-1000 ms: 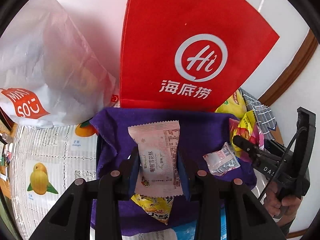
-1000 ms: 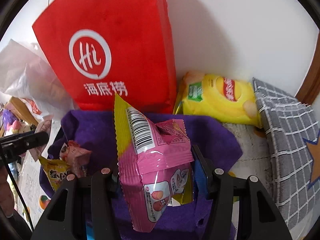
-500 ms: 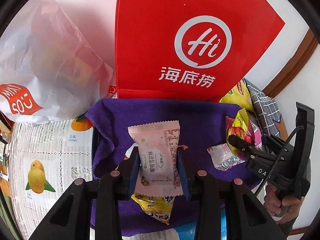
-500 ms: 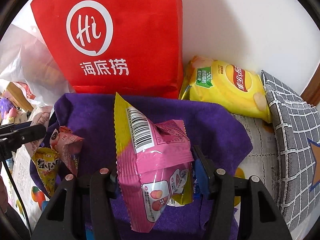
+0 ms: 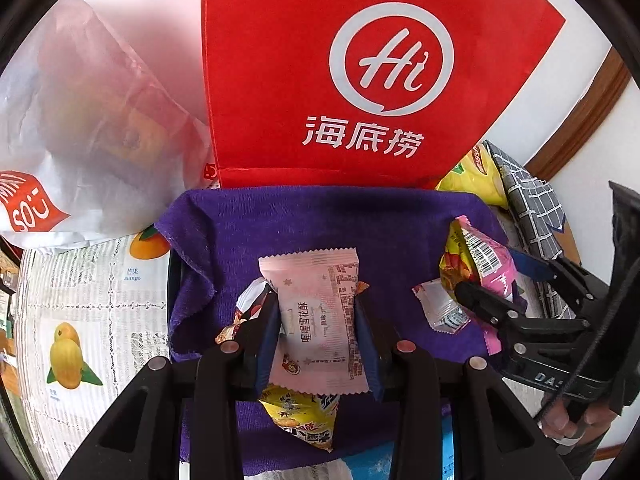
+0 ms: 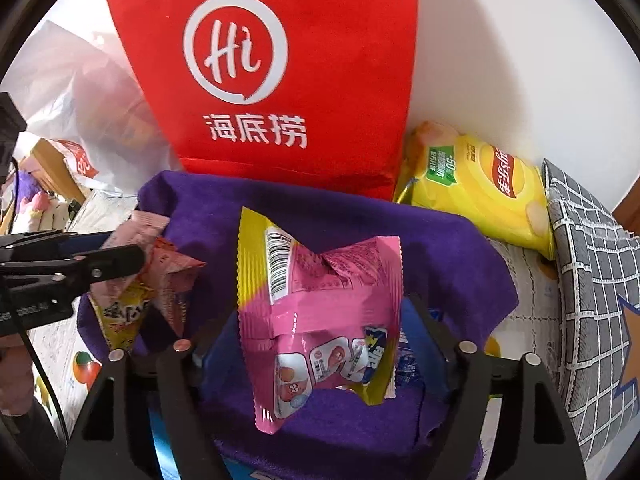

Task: Organize snacks
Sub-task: 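Open the right tool onto the towel while the left tool releases the candy packet, then reach the right tool to the pink wrapped candy and grasp it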

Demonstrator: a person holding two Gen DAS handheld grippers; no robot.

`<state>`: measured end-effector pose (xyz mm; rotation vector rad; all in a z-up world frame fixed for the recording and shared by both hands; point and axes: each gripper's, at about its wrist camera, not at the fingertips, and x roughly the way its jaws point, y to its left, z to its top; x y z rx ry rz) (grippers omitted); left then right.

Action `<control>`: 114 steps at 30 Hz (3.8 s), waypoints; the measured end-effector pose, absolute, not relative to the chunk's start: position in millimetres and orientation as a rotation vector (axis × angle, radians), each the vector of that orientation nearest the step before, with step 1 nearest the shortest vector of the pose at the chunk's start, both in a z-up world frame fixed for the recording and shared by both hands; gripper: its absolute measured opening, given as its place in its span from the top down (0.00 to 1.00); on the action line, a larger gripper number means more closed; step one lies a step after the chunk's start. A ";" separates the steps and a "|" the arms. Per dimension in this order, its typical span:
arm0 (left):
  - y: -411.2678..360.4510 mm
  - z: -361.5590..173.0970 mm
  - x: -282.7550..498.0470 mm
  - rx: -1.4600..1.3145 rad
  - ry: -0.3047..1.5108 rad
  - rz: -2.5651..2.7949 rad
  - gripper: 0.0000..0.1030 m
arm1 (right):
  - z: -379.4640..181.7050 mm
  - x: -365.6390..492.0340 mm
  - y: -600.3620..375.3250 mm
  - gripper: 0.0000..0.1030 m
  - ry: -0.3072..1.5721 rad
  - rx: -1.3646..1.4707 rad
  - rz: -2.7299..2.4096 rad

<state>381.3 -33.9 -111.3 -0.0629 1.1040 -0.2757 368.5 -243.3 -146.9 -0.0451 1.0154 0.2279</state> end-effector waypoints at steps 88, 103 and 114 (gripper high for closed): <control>17.6 -47.6 192.9 -0.046 0.958 -0.194 0.28 | -92.5 139.5 -240.6 0.36 0.896 0.077 0.156; 61.6 -72.2 167.0 -0.086 0.989 -0.165 0.28 | -154.0 148.8 -195.9 0.36 1.031 0.111 0.218; 69.9 -96.0 170.0 -0.110 1.023 -0.208 0.28 | -184.7 161.8 -179.6 0.35 1.106 0.133 0.216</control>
